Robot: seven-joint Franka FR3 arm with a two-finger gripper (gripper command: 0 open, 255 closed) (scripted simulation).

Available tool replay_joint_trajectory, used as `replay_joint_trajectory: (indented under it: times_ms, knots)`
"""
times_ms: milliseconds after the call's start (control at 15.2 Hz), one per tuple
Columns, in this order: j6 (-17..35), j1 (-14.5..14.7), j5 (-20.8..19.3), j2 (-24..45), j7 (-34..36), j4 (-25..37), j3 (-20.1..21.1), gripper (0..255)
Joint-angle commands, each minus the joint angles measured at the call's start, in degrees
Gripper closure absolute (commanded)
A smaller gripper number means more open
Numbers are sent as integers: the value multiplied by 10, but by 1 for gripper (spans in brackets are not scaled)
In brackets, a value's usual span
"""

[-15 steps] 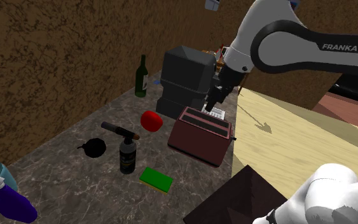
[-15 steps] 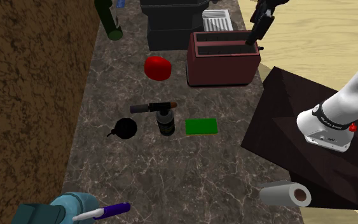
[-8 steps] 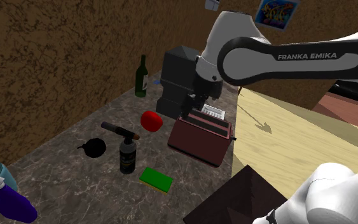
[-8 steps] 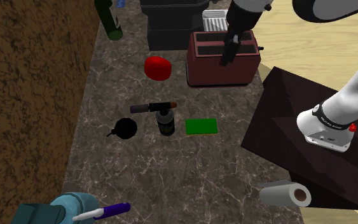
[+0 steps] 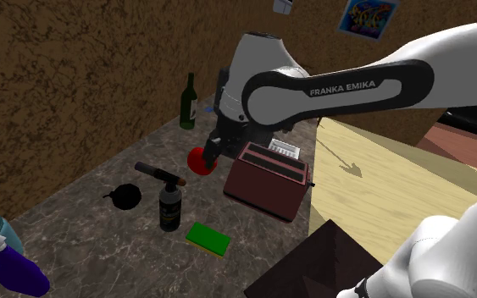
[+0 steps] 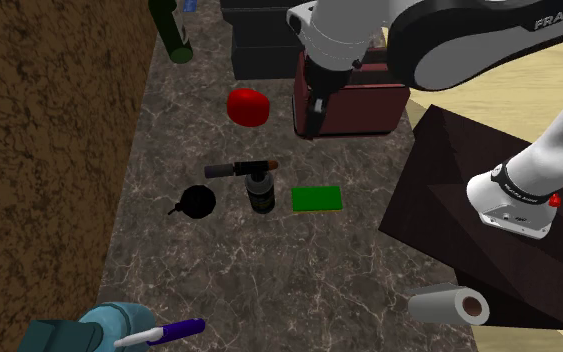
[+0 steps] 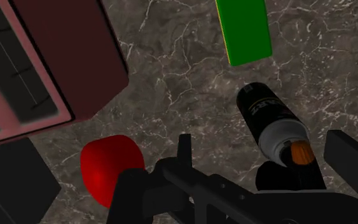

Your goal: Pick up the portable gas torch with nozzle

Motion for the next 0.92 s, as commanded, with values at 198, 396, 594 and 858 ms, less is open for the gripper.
replay_joint_trajectory:
  times_ms: [198,396,594,858]
  knots:
    - [29,19,-26,101,33,69,20,0]
    - [38,35,-46,162,54,118,28,0]
    - [48,45,-58,197,64,142,30,0]
    - [75,47,-64,211,68,129,28,0]
